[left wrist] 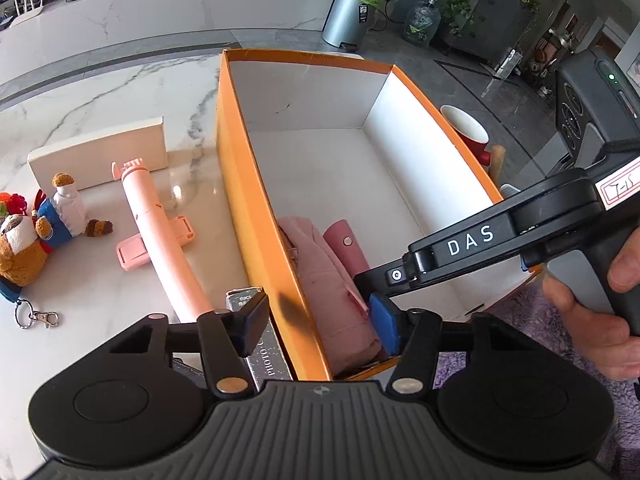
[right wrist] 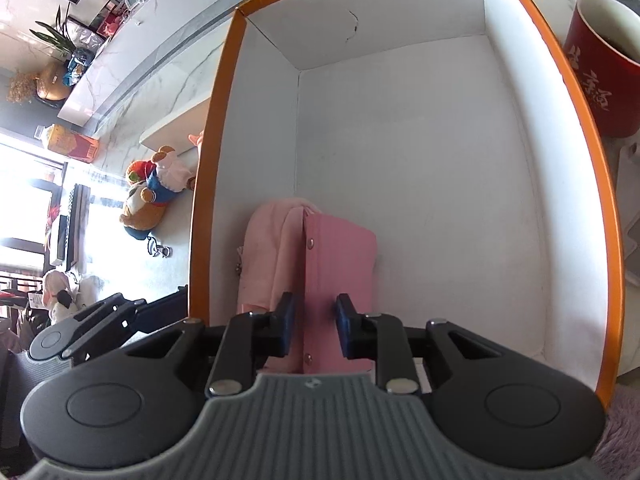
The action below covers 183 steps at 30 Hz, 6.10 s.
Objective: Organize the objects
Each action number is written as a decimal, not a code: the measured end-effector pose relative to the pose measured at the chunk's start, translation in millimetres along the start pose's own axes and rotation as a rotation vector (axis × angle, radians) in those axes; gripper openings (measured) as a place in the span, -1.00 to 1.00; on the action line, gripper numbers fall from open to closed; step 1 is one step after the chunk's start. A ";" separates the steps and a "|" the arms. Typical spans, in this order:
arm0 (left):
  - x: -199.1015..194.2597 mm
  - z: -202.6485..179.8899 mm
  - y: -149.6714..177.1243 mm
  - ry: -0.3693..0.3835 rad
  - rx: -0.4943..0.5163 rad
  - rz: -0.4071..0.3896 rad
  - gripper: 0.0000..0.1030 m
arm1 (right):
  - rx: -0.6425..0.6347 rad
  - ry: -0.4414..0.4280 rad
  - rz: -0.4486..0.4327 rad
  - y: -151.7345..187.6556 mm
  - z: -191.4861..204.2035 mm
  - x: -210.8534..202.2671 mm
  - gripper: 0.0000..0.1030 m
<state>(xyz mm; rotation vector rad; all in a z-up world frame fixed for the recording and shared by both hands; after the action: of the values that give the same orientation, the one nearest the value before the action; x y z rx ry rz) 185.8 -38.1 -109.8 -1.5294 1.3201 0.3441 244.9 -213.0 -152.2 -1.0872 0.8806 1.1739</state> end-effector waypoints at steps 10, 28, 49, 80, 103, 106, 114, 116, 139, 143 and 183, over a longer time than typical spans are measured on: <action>0.2 -0.8 2.1 -0.007 0.021 0.002 -0.07 | 0.001 -0.039 -0.021 2.2 5.3 7.5 -0.59; -36.4 -2.6 -4.0 -0.008 0.024 -0.102 0.17 | 0.002 -0.051 -0.099 1.2 -4.7 -9.7 -0.55; -93.1 31.4 70.5 -0.262 0.123 -0.039 0.46 | -0.230 -0.045 -0.333 91.0 81.0 -42.4 -0.46; -59.6 32.6 84.2 -0.197 0.426 0.123 0.55 | -0.052 0.115 -0.297 89.5 95.0 37.4 -0.34; 6.9 -7.3 117.7 -0.531 0.983 0.293 0.50 | -0.069 0.133 -0.250 116.1 73.1 31.1 -0.47; 10.6 1.2 120.1 -0.599 0.992 0.325 0.11 | -0.048 0.120 -0.211 116.9 63.9 33.7 -0.50; 4.5 6.3 111.8 -0.642 0.970 0.293 -0.76 | -0.184 0.156 -0.305 109.1 73.3 22.3 -0.03; -1.2 8.3 106.9 -0.623 0.931 0.276 -0.89 | -0.244 0.170 -0.336 107.0 80.2 20.7 0.02; 4.7 40.6 93.8 -0.530 1.037 0.409 0.48 | -0.320 0.111 -0.274 101.6 91.2 42.2 -0.32; 1.6 40.4 106.5 -0.581 1.137 0.414 0.46 | -0.314 0.105 -0.265 100.2 90.5 44.7 -0.31; -60.2 80.7 31.2 -0.029 0.154 0.247 -0.17 | -0.349 0.144 -0.183 110.1 90.9 39.4 -0.50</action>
<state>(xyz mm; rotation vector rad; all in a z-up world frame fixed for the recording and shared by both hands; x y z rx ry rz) 169.4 66.0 -113.9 -1.2316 1.4809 0.4088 143.2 -110.8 -186.1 -1.5192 0.6814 1.1305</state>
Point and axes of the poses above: each gripper's, at about its wrist camera, not at the fingertips, and x roughly the way its jaws point, z to its left, y to its underside, the point moved 7 cm from there along x, roughly the way its jaws point, and after that the axes turned 11 degrees about y, right-handed, at the moved point
